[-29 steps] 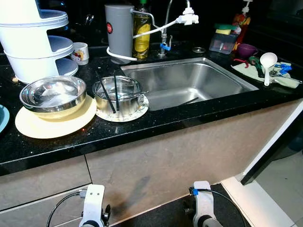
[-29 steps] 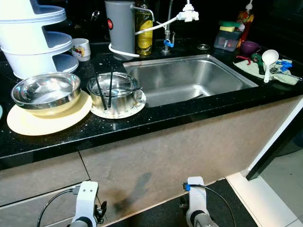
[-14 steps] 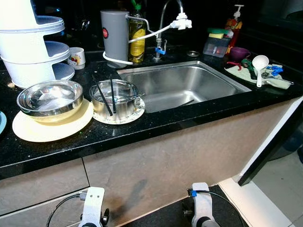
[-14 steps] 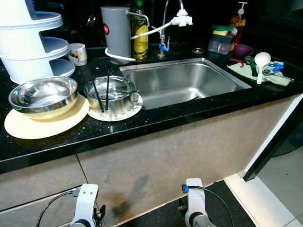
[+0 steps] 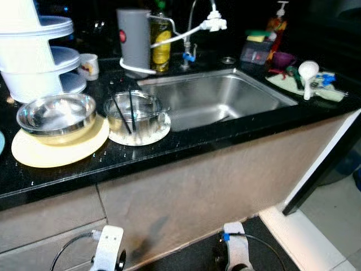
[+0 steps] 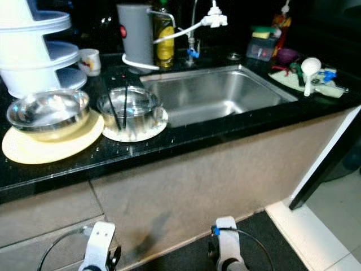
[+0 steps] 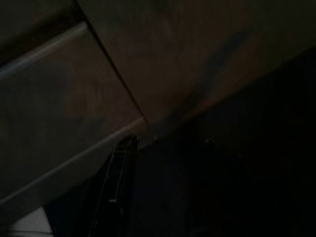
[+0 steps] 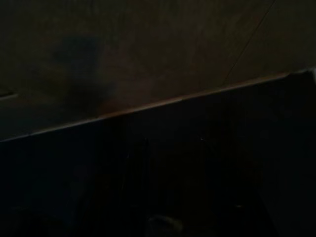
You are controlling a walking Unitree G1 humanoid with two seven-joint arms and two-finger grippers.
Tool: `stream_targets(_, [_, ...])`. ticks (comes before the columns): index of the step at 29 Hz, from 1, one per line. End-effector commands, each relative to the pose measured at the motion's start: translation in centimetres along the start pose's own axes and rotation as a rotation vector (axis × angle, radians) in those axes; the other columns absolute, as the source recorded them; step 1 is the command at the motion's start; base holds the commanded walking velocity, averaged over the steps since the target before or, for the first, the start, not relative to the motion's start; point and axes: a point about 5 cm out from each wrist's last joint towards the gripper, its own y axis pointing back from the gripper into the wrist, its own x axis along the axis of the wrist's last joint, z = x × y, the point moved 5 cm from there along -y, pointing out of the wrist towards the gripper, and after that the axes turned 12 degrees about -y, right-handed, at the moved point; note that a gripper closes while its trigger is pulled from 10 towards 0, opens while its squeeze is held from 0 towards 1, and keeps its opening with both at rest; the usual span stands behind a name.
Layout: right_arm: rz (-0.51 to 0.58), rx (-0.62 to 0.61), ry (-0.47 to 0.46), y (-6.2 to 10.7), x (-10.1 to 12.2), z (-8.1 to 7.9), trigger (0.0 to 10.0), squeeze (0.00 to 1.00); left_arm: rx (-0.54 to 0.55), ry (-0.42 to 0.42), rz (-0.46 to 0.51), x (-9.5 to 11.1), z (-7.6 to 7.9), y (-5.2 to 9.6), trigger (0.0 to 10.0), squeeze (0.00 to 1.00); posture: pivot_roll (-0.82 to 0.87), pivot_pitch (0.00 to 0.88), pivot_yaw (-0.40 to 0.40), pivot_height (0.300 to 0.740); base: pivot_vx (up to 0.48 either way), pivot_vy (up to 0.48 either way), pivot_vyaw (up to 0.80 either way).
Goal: Kitchen organization
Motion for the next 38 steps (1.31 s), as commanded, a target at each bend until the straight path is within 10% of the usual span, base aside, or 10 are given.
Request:
stream_targets(1, [-0.005,0.017,0.006,0.2,-0.5,-0.5,10.0,0.0,0.008,-0.02,-0.011,-0.4,-0.4,0.5,10.0,0.0,-0.07,0.219,-0.041,0.74,0.0,0.0,0.0])
stream_targets(38, [0.088,-0.107,-0.014,1.5,1.8,2.7,10.0,0.0,-0.025,0.045,0.003,2.3,0.9,0.4,10.0,0.0,-0.14,0.193,-0.052,0.74,0.0,0.0,0.0])
